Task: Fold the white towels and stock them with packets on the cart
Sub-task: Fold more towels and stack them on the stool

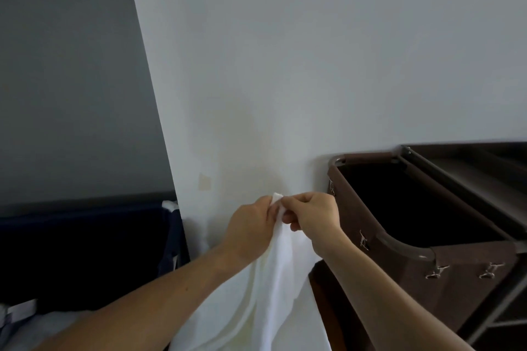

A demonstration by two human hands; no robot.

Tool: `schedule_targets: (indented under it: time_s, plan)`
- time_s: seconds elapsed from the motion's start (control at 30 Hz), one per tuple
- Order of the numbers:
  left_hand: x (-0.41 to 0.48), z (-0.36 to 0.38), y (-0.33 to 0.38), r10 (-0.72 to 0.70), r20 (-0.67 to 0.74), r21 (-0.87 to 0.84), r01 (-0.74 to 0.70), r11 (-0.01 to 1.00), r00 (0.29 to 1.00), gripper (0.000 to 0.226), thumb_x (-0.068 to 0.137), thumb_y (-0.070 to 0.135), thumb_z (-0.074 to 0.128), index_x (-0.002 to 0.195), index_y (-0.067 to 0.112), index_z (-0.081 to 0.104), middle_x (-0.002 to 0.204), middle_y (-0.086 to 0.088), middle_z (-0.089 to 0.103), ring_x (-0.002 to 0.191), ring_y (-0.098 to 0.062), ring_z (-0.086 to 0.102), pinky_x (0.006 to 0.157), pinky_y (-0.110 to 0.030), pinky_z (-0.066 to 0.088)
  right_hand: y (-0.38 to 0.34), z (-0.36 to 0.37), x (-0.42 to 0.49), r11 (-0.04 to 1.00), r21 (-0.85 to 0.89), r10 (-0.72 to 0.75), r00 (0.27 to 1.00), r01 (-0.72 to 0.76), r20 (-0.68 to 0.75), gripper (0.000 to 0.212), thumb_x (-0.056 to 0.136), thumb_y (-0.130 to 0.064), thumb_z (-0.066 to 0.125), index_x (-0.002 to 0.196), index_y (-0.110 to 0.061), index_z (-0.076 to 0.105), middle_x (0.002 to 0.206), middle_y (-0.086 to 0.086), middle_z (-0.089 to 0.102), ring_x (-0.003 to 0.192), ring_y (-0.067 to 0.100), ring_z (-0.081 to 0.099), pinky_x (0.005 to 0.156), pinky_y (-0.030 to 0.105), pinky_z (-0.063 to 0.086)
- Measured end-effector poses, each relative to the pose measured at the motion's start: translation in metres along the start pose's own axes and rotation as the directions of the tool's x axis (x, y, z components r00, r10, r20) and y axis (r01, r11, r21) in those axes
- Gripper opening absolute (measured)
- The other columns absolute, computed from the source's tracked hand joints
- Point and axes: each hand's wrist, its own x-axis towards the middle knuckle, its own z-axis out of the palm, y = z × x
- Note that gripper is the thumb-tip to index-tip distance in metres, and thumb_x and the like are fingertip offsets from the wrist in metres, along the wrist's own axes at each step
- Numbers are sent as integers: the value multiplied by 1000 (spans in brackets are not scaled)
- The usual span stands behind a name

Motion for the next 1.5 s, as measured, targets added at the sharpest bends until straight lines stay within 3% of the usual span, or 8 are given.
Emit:
schedule_targets:
  time_s: [0.2, 0.37, 0.63, 0.77, 0.93, 1.23, 1.37, 1.5]
  plan:
    - [-9, 0, 0, -33, 151, 195, 3, 981, 988, 44, 106, 40, 20, 132, 19, 48, 100, -8, 70, 92, -29, 64, 76, -33, 45, 2, -1, -4, 997, 65, 23, 997, -28, 67, 23, 87, -2, 58, 69, 5, 71, 67, 20, 71, 59, 27, 64, 57, 34, 48]
    - [-21, 6, -2, -7, 223, 38, -1, 999, 975, 46, 107, 38, 15, 134, 18, 46, 106, -2, 70, 95, -22, 64, 79, -29, 43, 2, -6, -9, 999, 21, 38, 981, -43, 190, 23, 86, -4, 51, 86, 8, 71, 76, 16, 74, 60, 23, 68, 53, 30, 37]
    - [-21, -4, -18, -36, 86, -159, 50, 986, 996, 42, 102, 48, 41, 86, 18, 66, 59, 13, 51, 57, -4, 47, 57, -19, 38, 0, -16, -12, 992, -100, -26, 919, 71, 393, 28, 86, -10, 49, 91, -4, 76, 88, 7, 76, 69, 19, 70, 55, 26, 31]
    - [-9, -31, -28, -16, 168, -276, 63, 959, 986, 24, 99, 39, 56, 92, 20, 70, 78, 5, 68, 71, -14, 62, 69, -34, 53, 8, -31, 7, 968, -159, -123, 919, 195, 375, 29, 90, -3, 50, 93, -14, 77, 92, -2, 77, 78, 15, 69, 61, 20, 44]
    - [18, -83, -15, -101, 60, -629, 116, 768, 993, 17, 90, 30, 56, 88, 22, 71, 87, -2, 69, 83, -20, 63, 81, -38, 49, 38, -37, 28, 780, -438, -302, 883, 446, 360, 45, 87, -32, 71, 125, -47, 52, 132, -22, 52, 121, 2, 48, 105, 31, 41]
    - [47, -149, -16, -238, -263, -692, -11, 721, 935, 16, 85, 29, 48, 84, 17, 59, 84, -7, 55, 83, -20, 49, 77, -38, 39, 68, -29, 34, 654, -443, -448, 786, 613, 426, 35, 84, -43, 72, 117, -35, 64, 127, -25, 50, 118, 6, 47, 106, 37, 41]
    - [48, -160, -19, -284, -356, -711, -61, 701, 891, 13, 85, 26, 48, 77, 20, 56, 74, 6, 55, 71, -8, 50, 66, -23, 42, 80, -34, 41, 559, -589, -329, 808, 583, 489, 44, 92, -57, 53, 129, -35, 59, 132, -19, 48, 121, 8, 40, 112, 41, 32]
    - [50, -167, -32, -331, -409, -650, -17, 760, 851, 20, 99, 15, 44, 82, 14, 55, 76, 3, 53, 69, -7, 49, 65, -25, 40, 78, -42, 43, 551, -611, -214, 804, 569, 555, 43, 94, -51, 55, 134, -35, 55, 106, -28, 45, 103, 3, 48, 97, 26, 46]
